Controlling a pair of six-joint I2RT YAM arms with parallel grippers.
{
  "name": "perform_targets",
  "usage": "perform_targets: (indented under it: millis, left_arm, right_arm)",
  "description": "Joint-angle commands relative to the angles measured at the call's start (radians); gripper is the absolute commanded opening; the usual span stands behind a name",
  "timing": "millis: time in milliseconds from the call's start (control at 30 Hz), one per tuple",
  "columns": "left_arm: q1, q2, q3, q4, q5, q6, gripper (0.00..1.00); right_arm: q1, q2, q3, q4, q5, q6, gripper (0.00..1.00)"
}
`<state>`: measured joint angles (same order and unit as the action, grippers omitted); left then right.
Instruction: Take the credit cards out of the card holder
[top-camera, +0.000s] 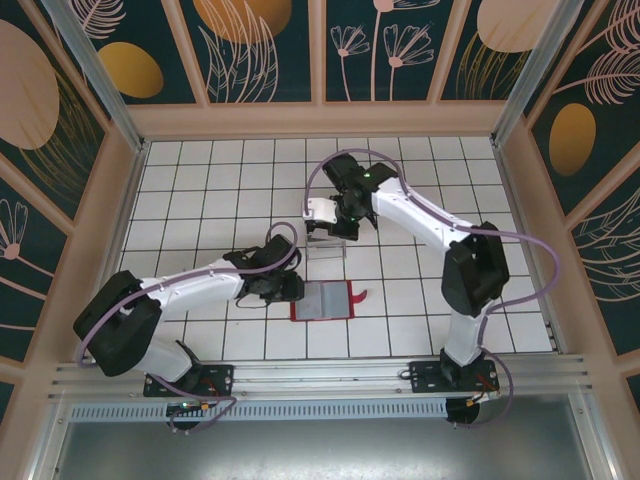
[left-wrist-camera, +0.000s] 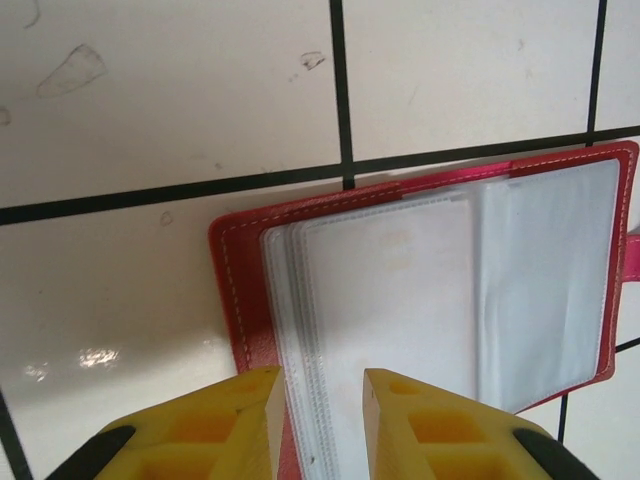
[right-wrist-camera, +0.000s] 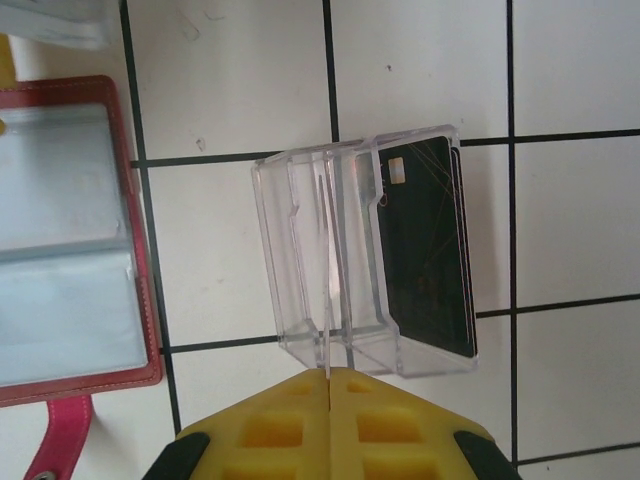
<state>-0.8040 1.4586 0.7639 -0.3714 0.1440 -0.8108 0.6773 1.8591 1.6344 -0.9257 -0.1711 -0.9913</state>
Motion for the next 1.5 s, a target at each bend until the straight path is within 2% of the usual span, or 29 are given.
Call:
perform_targets:
  millis: [0,300,867,1000,1133,1467]
  left_arm:
    - [0.003,-0.041,-0.038,-0.027,-0.024,-0.027,0.29]
    - [0.009,-0.094,-0.076,-0.04,-0.033,-0.041,0.29]
    - [0.012,-0.138,-0.112,-0.034,-0.037,-0.06,0.29]
    - [0.012,-0.136,-0.112,-0.037,-0.038,-0.057,0.29]
    - [0.014,-0.142,-0.11,-0.038,-0.041,-0.06,0.29]
    - [0.013,-0.142,-0.106,-0.036,-0.048,-0.061,0.29]
  right_arm:
    - [0.013,0.049,0.07,-0.071,0.022,-0.043,0.0]
    - [0.018,0.161,0.155,-0.098,0.045,-0.064,0.0]
    - [0.041,0.256,0.138,-0.085,0.052,-0.075,0.0]
    - [0.04,0.27,0.15,-0.09,0.06,-0.07,0.08]
    - [0.04,0.261,0.15,-0.074,0.092,-0.057,0.21]
    - [0.044,0.199,0.119,-0.023,0.182,-0.025,0.26]
